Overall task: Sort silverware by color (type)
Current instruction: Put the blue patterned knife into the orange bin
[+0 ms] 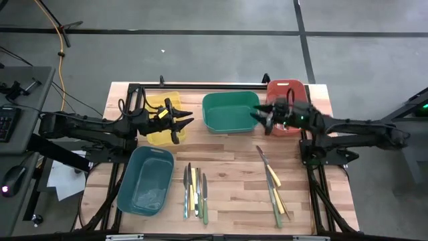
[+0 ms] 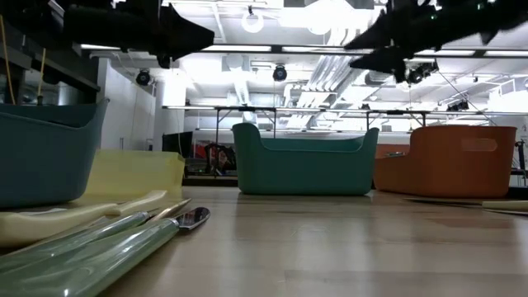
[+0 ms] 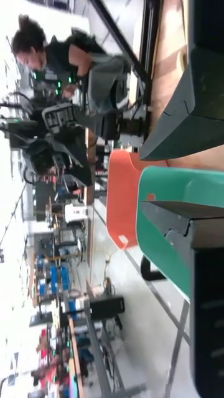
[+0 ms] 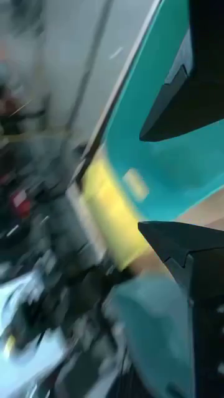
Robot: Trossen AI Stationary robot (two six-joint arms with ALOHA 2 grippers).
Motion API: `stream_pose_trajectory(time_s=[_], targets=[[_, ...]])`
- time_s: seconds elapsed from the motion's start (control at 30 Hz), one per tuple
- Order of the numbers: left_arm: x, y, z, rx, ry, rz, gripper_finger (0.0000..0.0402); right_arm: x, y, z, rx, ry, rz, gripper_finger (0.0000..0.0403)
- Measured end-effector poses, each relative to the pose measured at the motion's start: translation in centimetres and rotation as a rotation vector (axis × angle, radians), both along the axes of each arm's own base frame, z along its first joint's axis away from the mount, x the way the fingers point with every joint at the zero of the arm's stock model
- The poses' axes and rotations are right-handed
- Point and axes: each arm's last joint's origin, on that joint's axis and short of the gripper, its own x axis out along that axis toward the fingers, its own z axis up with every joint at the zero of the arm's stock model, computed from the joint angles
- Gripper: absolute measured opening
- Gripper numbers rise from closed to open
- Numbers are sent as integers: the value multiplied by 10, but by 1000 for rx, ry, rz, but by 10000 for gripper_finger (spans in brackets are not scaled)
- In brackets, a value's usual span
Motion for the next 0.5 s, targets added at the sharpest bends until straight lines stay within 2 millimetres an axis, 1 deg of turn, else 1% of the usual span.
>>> stream_pose_trajectory(time_s=[0.07,0.13,0.2,0.27,0.33,0.4,0.5], targets=[[0,-1,0,3,1,-30,106,7,5,-12,-56,-64,45,204],[0,-1,0,4,0,-50,106,13,9,-19,-103,-99,83,204],[0,-2,0,5,-1,-56,106,20,12,-22,-140,-117,118,204],[0,-2,1,6,-1,-58,106,26,13,-24,-174,-93,140,204],[1,-1,3,8,-8,-55,106,33,15,-22,-205,-81,154,204],[2,0,6,10,-18,-58,106,38,16,-20,-233,-82,165,204],[2,0,7,10,-17,-59,106,42,19,-24,-273,-48,186,204]])
